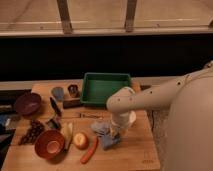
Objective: Place sponge in purple bowl
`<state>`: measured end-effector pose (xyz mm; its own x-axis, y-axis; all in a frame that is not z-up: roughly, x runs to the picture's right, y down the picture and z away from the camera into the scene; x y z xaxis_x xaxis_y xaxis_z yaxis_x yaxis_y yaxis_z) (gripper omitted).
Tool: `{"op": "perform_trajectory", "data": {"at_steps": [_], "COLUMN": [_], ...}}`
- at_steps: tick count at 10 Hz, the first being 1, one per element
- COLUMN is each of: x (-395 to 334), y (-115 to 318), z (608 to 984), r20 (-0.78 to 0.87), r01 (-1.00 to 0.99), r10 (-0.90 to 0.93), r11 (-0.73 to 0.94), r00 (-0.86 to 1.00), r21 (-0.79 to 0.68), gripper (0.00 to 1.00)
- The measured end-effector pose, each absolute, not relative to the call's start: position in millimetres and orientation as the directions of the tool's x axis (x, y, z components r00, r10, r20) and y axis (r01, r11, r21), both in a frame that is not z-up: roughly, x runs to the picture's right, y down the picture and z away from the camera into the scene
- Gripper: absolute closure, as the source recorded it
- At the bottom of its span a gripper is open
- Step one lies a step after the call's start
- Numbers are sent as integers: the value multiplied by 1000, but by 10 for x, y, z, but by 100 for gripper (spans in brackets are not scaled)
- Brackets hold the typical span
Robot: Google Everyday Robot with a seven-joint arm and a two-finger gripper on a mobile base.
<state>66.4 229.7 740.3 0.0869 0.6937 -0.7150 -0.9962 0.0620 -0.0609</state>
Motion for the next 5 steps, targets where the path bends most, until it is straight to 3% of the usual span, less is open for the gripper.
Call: {"op": "perform_trajectory", "data": {"at_steps": [5], "x": [495], "y": [1655], "z": [7099], "r20": [-603], "r01": [-990], "r10": [786], "r11": [132], "r00": [139], "r21": [-56], "gripper": [100]}}
